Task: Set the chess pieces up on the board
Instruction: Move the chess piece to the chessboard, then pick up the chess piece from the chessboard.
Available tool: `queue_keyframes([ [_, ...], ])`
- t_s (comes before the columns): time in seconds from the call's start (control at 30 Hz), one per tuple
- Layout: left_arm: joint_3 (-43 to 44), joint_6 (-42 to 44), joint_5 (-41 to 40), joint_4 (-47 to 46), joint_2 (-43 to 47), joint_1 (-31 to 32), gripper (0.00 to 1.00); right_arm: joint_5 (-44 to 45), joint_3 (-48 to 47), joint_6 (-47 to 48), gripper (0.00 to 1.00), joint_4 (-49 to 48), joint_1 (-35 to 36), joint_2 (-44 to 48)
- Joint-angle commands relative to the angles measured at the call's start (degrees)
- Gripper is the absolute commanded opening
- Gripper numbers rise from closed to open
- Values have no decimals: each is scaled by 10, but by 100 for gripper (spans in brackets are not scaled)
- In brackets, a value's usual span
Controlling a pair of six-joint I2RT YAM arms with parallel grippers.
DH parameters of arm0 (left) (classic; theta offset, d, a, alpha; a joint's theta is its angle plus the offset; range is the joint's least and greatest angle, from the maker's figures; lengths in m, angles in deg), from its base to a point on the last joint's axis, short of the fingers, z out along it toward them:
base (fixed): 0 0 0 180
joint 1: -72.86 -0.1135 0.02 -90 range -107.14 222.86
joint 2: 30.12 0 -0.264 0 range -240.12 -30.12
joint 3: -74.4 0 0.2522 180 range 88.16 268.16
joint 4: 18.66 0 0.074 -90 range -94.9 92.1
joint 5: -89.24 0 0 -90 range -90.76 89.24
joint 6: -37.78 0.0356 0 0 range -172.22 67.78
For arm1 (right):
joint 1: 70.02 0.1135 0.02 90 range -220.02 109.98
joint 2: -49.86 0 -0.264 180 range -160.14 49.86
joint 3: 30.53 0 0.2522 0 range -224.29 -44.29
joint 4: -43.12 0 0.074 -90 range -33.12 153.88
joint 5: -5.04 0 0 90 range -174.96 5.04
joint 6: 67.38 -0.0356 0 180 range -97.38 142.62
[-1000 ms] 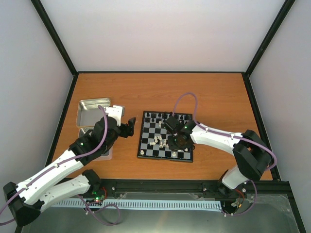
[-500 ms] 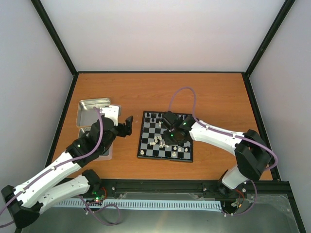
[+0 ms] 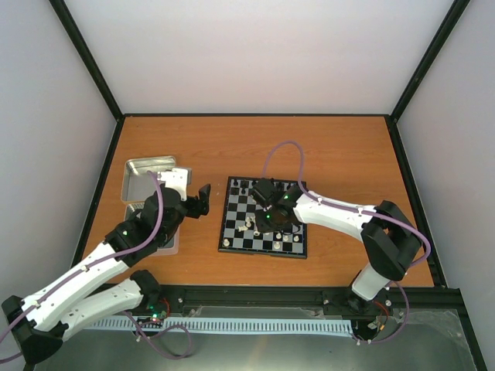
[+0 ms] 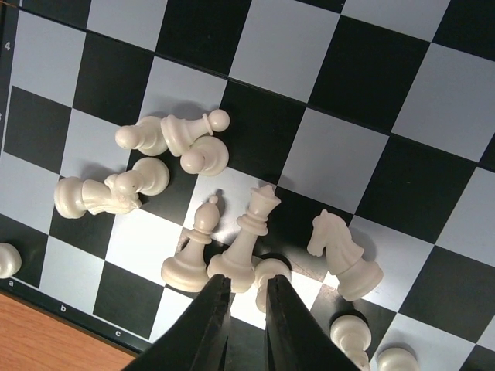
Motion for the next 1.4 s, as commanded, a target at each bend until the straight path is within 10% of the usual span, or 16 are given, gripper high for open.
queue_keyframes([
  [0.0,5,-3,3,-11,-7,-4,87,4,3,5,14,-5,8,-9],
  [0.9,5,-3,11,-11,-9,-3,87,7,39,-1,3,15,14,16],
  [1.37,4,-3,11,-12,-2,-3,88,74,-19,-26,27,17,12,5],
])
